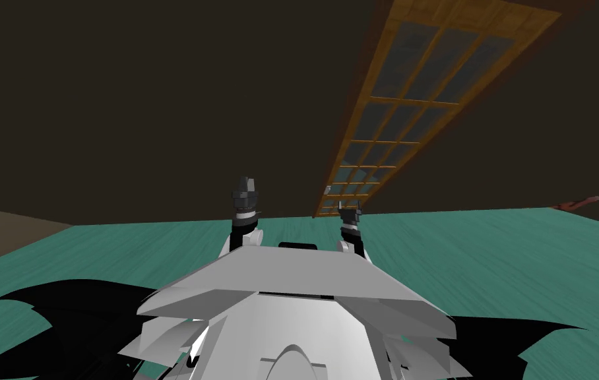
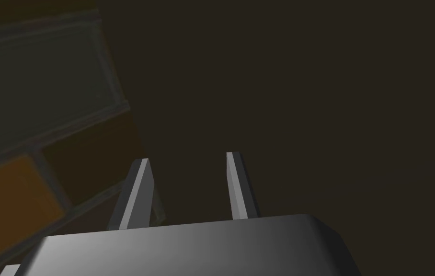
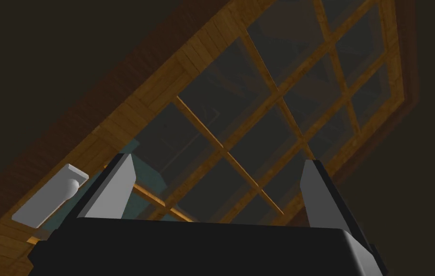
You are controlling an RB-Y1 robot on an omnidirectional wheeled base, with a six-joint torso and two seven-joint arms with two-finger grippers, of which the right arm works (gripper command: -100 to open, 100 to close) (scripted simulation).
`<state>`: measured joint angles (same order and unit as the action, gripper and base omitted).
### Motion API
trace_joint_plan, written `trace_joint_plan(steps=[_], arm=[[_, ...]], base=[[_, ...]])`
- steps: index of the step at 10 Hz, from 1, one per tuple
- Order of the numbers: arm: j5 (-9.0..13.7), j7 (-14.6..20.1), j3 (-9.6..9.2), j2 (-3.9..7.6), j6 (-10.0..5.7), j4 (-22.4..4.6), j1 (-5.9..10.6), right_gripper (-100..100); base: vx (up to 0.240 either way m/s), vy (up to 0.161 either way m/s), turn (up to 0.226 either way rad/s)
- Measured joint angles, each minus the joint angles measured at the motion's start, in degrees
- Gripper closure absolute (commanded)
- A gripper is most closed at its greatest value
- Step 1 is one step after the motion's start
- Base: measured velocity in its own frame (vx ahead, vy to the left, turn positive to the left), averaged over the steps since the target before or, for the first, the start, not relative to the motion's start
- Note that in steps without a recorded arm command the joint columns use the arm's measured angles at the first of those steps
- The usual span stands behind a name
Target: Pull the door open
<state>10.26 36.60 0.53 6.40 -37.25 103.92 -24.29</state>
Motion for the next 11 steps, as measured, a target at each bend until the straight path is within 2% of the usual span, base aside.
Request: trace_joint_plan(steps=[2,4,5,8,11], arm=[[0.82,2.42,-0.28,0.45,-0.79,-2.13,-0.03,-100],[2.15,5.62,-0.78,1.01,-2.18,-5.84,0.26,-100],[2.56,6.83,-0.81,1.31,-2.44,-6.41,0.13,-100],[4.56,11.32,-1.22,2.23,-3.33,-10.45,0.45,-100],[5.61,14.58,-1.65,2.59,-4.4,-13.44,0.64,-100]], base=[[0.068,-0.041,0.142],[0.06,-0.058,0.15],[0.043,-0.039,0.124],[0.06,-0.064,0.143],[0.04,-0.038,0.107]])
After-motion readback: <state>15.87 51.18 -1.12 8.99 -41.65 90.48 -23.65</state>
